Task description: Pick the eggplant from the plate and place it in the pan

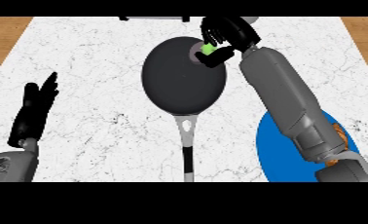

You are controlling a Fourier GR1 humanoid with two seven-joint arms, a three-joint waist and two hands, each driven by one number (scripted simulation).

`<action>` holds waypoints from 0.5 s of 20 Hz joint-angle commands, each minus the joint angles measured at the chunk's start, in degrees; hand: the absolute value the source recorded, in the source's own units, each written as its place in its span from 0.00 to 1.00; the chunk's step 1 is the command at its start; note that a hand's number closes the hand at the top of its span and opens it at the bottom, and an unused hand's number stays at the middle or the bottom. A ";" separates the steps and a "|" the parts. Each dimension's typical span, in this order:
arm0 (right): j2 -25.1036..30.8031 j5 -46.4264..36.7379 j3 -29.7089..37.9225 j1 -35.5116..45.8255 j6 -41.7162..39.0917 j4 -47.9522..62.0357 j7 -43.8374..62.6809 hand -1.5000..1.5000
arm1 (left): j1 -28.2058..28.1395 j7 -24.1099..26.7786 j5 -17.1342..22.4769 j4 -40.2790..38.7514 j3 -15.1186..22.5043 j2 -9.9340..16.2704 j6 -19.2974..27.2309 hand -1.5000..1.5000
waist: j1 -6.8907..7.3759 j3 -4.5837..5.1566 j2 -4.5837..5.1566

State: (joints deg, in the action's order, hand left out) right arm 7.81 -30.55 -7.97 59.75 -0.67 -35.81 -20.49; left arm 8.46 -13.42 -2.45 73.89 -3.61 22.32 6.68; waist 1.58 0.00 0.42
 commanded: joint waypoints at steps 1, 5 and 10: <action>-3.51 -1.93 0.78 3.65 2.75 10.20 -1.89 1.00 | 1.21 -0.52 -0.63 -0.52 0.35 -1.87 0.81 0.50 | 0.38 -0.01 0.26; -7.32 -2.58 1.33 6.58 6.63 17.06 -2.09 1.00 | 0.30 -0.72 -2.19 1.97 1.44 -2.24 1.53 0.50 | 1.28 -0.02 0.54; -7.75 1.92 -1.87 8.07 5.74 20.74 -2.69 1.00 | 3.07 -0.80 -0.70 -0.31 0.21 -0.87 -1.45 0.50 | 3.17 -0.01 0.95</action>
State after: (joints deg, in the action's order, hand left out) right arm 0.92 -30.61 -8.91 65.67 5.81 -18.85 -22.59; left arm 10.25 -13.97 -3.57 74.19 -3.03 21.15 6.33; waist 3.69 -0.01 1.13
